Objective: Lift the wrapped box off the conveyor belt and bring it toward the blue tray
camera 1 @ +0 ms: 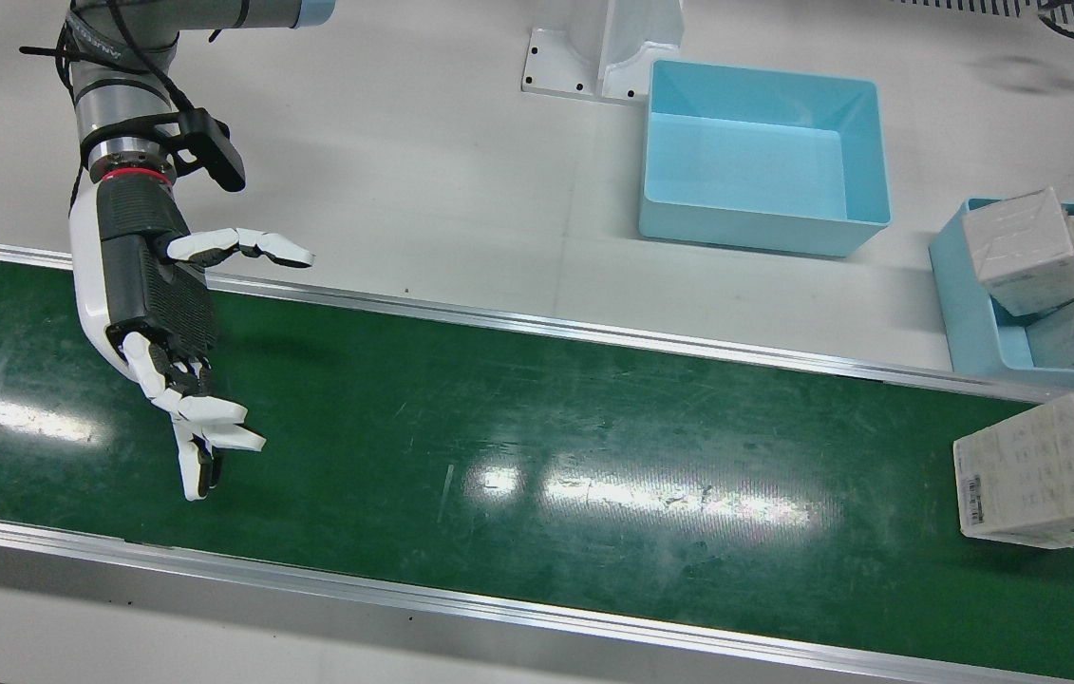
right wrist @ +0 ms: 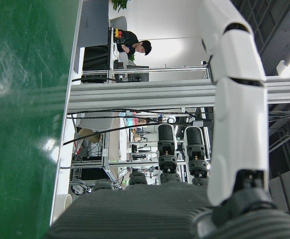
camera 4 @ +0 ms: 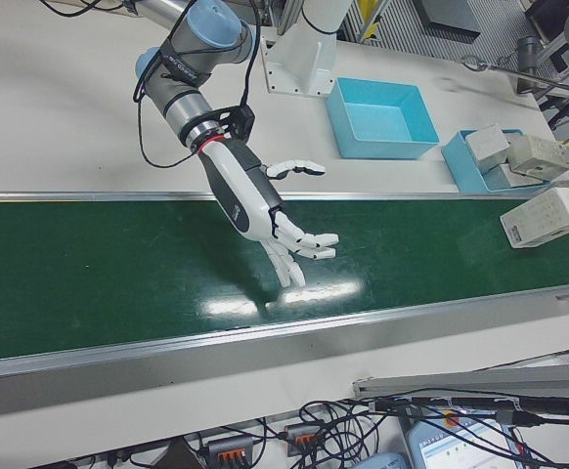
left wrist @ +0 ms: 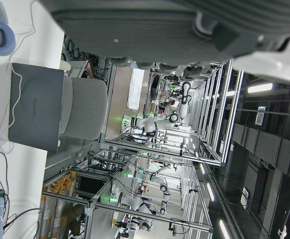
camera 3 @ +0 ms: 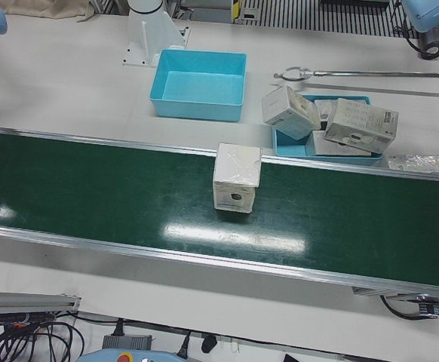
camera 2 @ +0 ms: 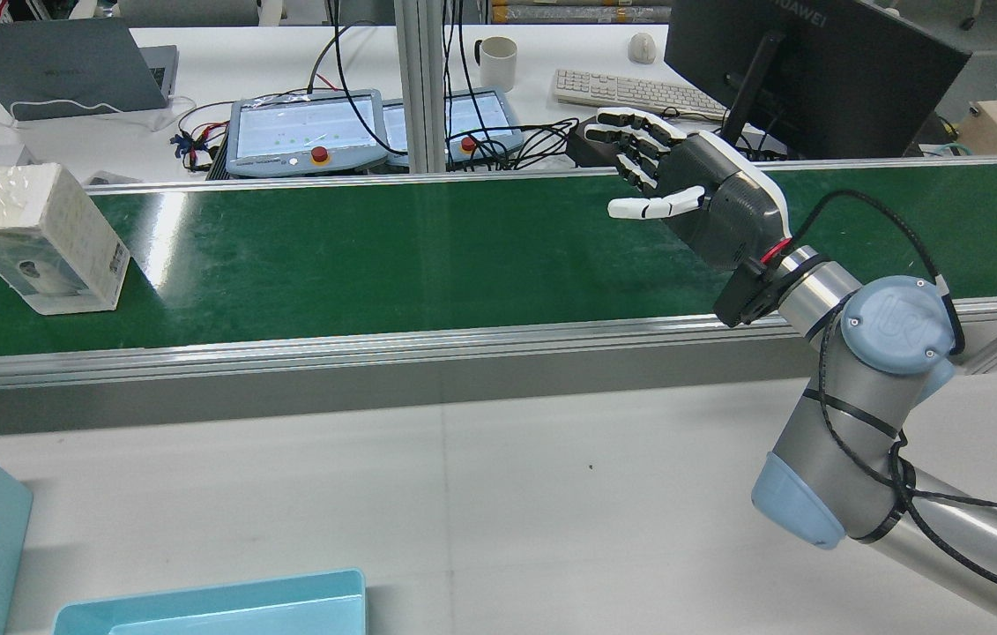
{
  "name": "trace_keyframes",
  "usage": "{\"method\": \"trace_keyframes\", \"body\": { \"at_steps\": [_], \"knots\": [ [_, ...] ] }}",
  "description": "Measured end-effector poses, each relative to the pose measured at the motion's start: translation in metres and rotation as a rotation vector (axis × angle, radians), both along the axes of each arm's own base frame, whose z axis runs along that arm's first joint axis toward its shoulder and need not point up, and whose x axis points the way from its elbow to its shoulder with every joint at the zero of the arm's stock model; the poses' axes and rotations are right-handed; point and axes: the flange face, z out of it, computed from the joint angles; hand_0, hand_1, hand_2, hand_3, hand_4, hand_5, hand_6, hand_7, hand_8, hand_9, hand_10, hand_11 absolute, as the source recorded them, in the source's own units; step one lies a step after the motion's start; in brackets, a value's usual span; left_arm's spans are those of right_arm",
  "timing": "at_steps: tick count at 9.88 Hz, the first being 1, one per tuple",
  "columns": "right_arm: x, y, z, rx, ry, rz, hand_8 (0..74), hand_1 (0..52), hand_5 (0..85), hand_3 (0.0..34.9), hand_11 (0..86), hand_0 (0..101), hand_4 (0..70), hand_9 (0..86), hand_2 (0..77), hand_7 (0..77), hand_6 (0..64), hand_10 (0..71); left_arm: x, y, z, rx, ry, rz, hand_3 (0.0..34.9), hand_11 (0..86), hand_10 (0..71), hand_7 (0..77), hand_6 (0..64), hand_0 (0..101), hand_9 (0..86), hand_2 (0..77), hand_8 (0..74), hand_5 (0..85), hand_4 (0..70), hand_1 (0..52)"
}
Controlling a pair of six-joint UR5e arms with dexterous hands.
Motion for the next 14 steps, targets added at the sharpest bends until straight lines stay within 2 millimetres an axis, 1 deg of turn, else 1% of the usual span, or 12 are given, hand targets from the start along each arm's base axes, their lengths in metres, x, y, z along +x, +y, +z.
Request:
{"method": "trace_keyframes", "body": {
  "at_steps": [1,2,5,7,8,9,10,11,12,14],
  "knots": [
    [0.0004,-0.0006,-0.0005,0.004,-0.005,0.001,0.0,17.5,25.6,10.9,1.1,49,8.2,4.4,19.1,21.8,4.4,0.0,0.0000,0.0000,0.0000,0.000,0.000,0.000,0.0,0.0,0.5,0.5,0.0,0,0.0,1.1,0.5,1.1,0.0,0.0],
    [0.0006,-0.0009,-0.0008,0.007,-0.009,0.001,0.0,17.5,25.6,11.0,1.1,49,8.2,4.4,19.1,20.7,4.4,0.0,0.0000,0.0000,0.0000,0.000,0.000,0.000,0.0,0.0,0.5,0.5,0.0,0,0.0,1.1,0.5,1.1,0.0,0.0],
    [0.0016,-0.0014,-0.0014,0.009,-0.015,0.001,0.0,16.9,25.6,10.8,1.1,49,8.2,4.4,18.5,20.7,4.4,0.0,0.0000,0.0000,0.0000,0.000,0.000,0.000,0.0,0.0,0.5,0.5,0.0,0,0.0,1.1,0.5,1.1,0.0,0.0],
    [0.0020,-0.0013,-0.0014,0.009,-0.017,0.001,0.0,16.9,26.7,10.8,1.1,49,8.2,4.4,18.5,20.7,4.4,0.0,0.0000,0.0000,0.0000,0.000,0.000,0.000,0.0,0.0,0.5,0.5,0.0,0,0.0,0.5,0.5,1.1,0.0,0.0],
    [0.0022,-0.0013,-0.0011,0.008,-0.017,0.001,0.0,16.9,27.3,10.9,1.1,49,8.2,4.4,16.9,20.7,4.4,0.0,0.0000,0.0000,0.0000,0.000,0.000,0.000,0.0,0.0,0.5,0.5,0.0,0,0.0,0.5,0.5,1.1,0.0,0.0],
    [0.0017,-0.0012,-0.0011,0.009,-0.017,0.000,0.0,16.9,27.3,10.9,1.1,49,8.2,4.4,16.9,20.7,4.4,0.0,0.0000,0.0000,0.0000,0.000,0.000,0.000,0.0,0.0,0.5,0.5,0.0,0,0.0,1.1,0.5,1.1,0.0,0.0],
    [0.0011,-0.0010,-0.0011,0.009,-0.016,0.000,0.0,16.4,27.3,12.2,1.1,49,8.2,4.4,17.5,20.7,4.4,0.0,0.0000,0.0000,0.0000,0.000,0.000,0.000,0.0,0.0,0.5,0.5,0.0,0,0.0,1.1,0.5,1.1,0.0,0.0],
    [0.0004,-0.0008,-0.0011,0.009,-0.015,-0.001,0.0,16.4,27.3,12.2,1.1,49,8.2,4.4,17.5,20.7,4.4,0.0,0.0000,0.0000,0.0000,0.000,0.000,0.000,0.0,0.0,0.5,0.5,0.0,0,0.0,1.1,0.5,1.1,0.0,0.0],
    [0.0000,-0.0006,-0.0010,0.008,-0.014,-0.002,0.0,16.4,27.3,11.4,1.1,49,9.3,4.4,19.1,20.7,4.4,0.0,0.0000,0.0000,0.0000,0.000,0.000,0.000,0.0,0.0,0.5,0.5,0.0,0,0.0,1.1,0.5,1.1,0.0,0.0],
    [-0.0002,-0.0005,-0.0008,0.007,-0.012,-0.002,0.0,16.9,27.3,10.9,1.1,49,9.8,4.4,19.1,20.7,4.4,0.0,0.0000,0.0000,0.0000,0.000,0.000,0.000,0.0,0.0,0.5,0.5,0.0,0,0.0,1.1,0.5,1.1,0.0,0.0]
  ]
}}
